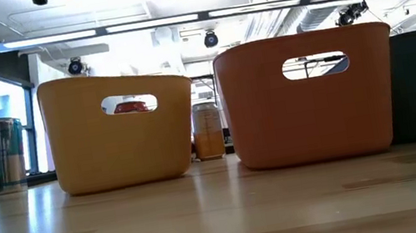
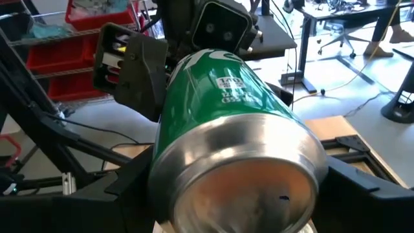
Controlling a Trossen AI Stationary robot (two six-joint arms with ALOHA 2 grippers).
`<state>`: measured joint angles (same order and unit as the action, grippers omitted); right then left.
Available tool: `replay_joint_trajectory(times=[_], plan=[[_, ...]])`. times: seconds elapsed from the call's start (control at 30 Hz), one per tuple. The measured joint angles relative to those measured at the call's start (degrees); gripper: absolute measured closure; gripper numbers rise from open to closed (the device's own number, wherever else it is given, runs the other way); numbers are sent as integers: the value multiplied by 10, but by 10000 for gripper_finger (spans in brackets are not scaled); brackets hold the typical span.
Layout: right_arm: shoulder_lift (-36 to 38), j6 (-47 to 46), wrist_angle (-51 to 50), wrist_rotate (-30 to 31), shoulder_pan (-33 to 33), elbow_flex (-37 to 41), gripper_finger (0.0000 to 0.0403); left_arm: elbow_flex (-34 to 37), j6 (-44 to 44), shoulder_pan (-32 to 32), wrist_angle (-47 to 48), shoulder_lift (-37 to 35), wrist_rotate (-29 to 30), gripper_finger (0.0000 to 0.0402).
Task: Sort soda cans
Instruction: Put the bottom green soda can into the yellow bin
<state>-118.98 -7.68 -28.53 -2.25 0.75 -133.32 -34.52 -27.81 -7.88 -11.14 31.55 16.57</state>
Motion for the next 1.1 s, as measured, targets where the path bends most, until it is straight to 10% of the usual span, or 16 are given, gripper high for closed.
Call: replay_joint_trajectory(times=[0.5, 0.63, 0.83, 1.1], plan=[[7, 0, -60, -9, 1, -1, 88, 0, -8, 0, 27, 8, -9, 118], [41, 12, -104, 66, 6, -1, 20, 1, -5, 4, 68, -10, 29, 118], [90, 6, -202, 147, 11, -2, 48, -1, -41, 26, 217, -36, 75, 118], [111, 0, -259, 188, 12, -2, 49, -8, -105, 34, 378, 113, -54, 118]])
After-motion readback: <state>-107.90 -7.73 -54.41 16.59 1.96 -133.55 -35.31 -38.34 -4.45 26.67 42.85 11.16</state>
